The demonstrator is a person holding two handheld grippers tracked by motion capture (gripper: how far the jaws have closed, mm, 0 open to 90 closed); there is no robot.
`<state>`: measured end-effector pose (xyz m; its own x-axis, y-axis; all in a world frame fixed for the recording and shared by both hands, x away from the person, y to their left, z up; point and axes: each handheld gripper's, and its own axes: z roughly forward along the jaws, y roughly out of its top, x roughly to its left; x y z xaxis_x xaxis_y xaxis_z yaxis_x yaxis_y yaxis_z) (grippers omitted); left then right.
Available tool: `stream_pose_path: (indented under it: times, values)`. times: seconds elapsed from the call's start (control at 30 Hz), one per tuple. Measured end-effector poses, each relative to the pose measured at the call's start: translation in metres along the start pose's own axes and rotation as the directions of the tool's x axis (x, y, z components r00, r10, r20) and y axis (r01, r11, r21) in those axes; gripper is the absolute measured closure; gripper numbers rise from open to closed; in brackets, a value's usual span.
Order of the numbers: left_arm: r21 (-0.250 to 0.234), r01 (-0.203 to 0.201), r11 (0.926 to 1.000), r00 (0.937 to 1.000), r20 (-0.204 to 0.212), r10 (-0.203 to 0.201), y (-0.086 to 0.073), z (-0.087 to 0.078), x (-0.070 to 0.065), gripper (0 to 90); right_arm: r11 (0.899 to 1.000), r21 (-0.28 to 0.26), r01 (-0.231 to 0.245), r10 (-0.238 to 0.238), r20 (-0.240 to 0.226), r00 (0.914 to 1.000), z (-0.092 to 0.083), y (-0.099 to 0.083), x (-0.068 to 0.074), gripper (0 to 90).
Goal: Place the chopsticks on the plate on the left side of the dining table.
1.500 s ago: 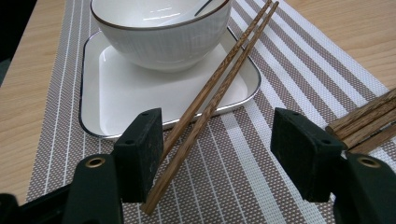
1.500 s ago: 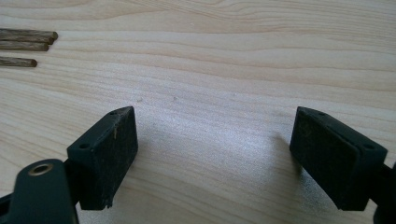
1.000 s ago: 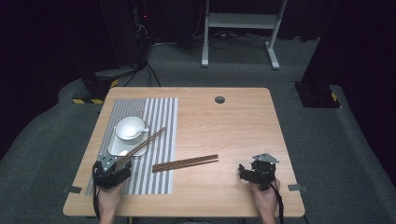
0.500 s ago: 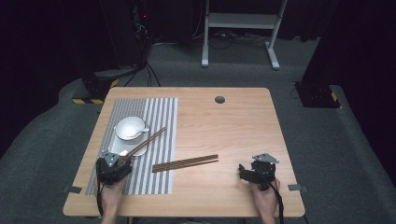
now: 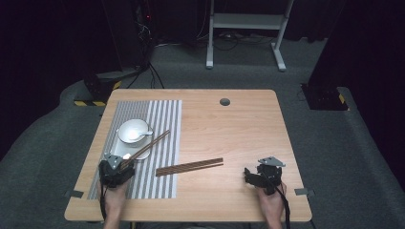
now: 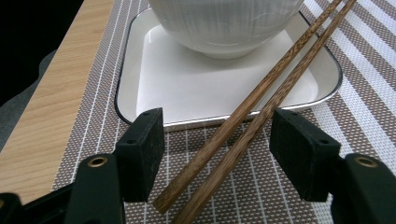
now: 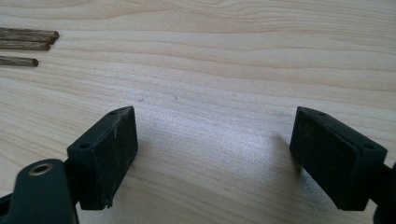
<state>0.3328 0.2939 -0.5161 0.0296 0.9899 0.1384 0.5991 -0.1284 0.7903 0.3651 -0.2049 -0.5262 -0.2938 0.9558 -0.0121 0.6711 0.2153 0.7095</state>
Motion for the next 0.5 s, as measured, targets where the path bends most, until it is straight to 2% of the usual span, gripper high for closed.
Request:
stream_pose_path:
  times: [0.5]
  values:
    - [-0.004, 0.011, 0.9999, 0.9996, -0.027, -0.011, 0.0003, 0.003, 0.0035, 35.9, 1.0, 0.0, 0.0, 0.0, 0.0, 1.0, 0.0, 0.0, 0.0, 14.8]
